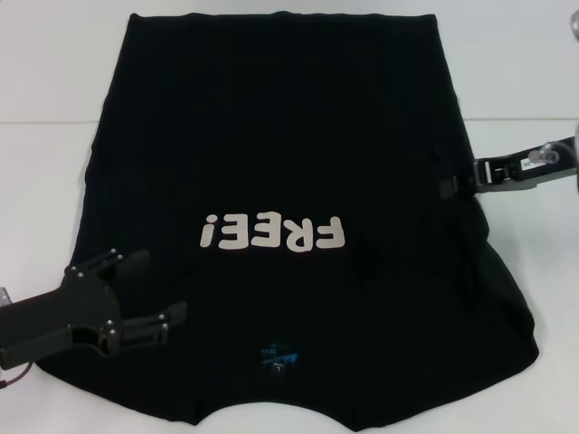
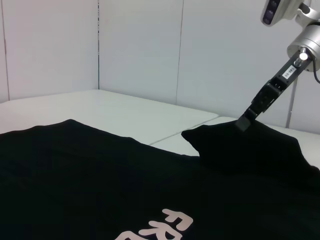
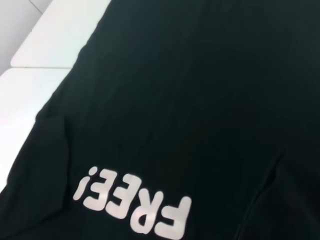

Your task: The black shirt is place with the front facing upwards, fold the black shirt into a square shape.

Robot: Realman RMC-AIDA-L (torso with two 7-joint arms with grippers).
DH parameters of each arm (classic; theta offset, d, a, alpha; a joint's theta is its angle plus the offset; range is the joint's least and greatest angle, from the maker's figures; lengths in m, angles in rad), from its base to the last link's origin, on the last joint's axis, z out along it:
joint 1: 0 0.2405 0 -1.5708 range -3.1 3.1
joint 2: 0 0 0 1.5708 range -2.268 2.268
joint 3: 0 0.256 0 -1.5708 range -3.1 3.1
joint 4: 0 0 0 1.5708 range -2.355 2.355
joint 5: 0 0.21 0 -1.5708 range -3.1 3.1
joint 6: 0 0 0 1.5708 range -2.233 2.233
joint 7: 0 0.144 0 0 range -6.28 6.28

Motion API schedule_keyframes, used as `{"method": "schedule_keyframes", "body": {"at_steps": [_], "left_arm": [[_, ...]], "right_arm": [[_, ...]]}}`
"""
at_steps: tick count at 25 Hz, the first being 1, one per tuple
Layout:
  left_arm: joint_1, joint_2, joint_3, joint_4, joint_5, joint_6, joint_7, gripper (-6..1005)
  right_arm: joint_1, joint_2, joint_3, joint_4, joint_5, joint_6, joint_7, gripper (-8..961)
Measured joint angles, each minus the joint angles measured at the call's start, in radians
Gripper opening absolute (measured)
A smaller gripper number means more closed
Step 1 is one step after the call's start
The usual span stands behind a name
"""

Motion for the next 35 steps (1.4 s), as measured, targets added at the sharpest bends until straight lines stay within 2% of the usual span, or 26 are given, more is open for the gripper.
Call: {"method": "schedule_keyframes", "body": {"at_steps": [4,7,12,13,16,17,18,19,20,23,25,30,35], "left_arm": [[0.0,0.0,-0.001,0.0,0.0,-0.005,-0.008,941],[-0.004,0.001,-0.012,0.0,-0.005,-0.001,-0.036,941],[-0.007,0.003,-0.042,-0.009,-0.007,0.001,-0.069,940],[-0.008,0.003,-0.05,-0.009,-0.011,0.001,-0.088,940],[-0.009,0.011,-0.079,-0.006,-0.031,0.011,-0.214,940],[-0.01,0.015,-0.091,-0.001,-0.037,0.017,-0.277,940],[-0.011,0.025,-0.114,0.021,-0.036,0.031,-0.425,940],[-0.011,0.025,-0.114,0.021,-0.036,0.031,-0.425,940],[-0.01,0.032,-0.123,0.036,-0.032,0.041,-0.502,940],[-0.006,0.059,-0.136,0.084,0.012,0.064,-0.731,941],[-0.008,0.082,-0.158,0.12,0.079,0.092,-0.893,941],[-0.031,0.12,-0.236,0.181,0.248,0.164,-1.099,940],[-0.071,0.147,-0.269,0.196,0.428,0.157,-1.249,939]], "right_arm": [[0.015,0.002,0.001,0.041,0.008,0.004,-0.01,86],[0.008,0.003,0.008,0.059,0.073,0.004,-0.05,88],[-0.033,-0.01,0.018,0.14,0.274,0.003,-0.183,322],[-0.056,-0.011,0.024,0.163,0.332,0.004,-0.258,363],[-0.086,-0.007,0.027,0.175,0.382,-0.002,-0.357,487],[-0.1,-0.003,0.027,0.178,0.399,-0.006,-0.405,529],[-0.136,0.012,0.026,0.182,0.432,-0.021,-0.558,570],[-0.136,0.012,0.026,0.182,0.432,-0.021,-0.558,677],[-0.155,0.022,0.025,0.183,0.441,-0.03,-0.637,784],[-0.214,0.06,0.03,0.181,0.457,-0.047,-0.854,816],[-0.241,0.073,0.026,0.192,0.473,-0.06,-0.97,837],[-0.267,0.076,0.019,0.306,0.49,-0.103,-1.246,889],[-0.278,0.076,0.019,0.365,0.492,-0.093,-1.365,899]]}}
